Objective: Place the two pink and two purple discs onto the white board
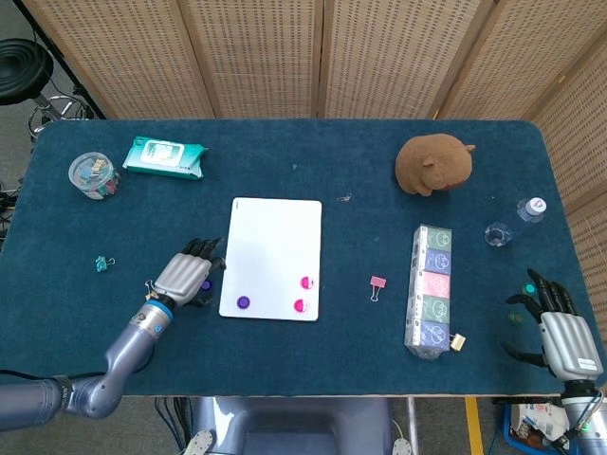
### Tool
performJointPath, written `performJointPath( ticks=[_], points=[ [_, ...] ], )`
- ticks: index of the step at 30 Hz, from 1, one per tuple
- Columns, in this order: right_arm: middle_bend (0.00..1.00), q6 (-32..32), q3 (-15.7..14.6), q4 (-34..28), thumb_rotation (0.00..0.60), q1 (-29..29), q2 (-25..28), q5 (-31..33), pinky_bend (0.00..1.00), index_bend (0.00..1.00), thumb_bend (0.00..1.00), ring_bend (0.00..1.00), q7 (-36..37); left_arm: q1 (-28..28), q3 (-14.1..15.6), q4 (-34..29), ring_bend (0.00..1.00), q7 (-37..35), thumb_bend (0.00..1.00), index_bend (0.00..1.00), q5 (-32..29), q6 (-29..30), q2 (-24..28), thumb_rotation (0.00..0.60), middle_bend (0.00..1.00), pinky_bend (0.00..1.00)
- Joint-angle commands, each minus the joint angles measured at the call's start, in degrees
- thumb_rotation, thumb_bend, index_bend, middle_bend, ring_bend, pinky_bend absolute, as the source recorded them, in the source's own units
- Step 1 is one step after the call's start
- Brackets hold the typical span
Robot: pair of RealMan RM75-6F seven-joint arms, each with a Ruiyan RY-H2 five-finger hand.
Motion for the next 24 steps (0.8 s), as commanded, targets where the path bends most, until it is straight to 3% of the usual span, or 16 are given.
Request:
performJointPath(
  ticks=[1, 24],
  points=[
    [0.00, -0.14, -0.06, -0.04, 0.600, 0.02, -0.09, 0.03, 0.00, 0.32, 0.18, 0.00, -0.15, 1.51, 1.10, 3.66, 0.00, -3.39, 0.32, 0.31, 2.70, -1.80, -0.73, 0.600, 0.00, 0.00],
    [0.00, -1.07, -0.11, -0.10, 0.600, 0.13, 0.19, 0.45, 0.00, 0.32, 0.18, 0.00, 0.68, 4.53, 0.47, 9.17, 0.00, -7.10, 0.32, 0.35, 7.29, -1.29, -4.50, 0.600, 0.00, 0.00]
  ],
)
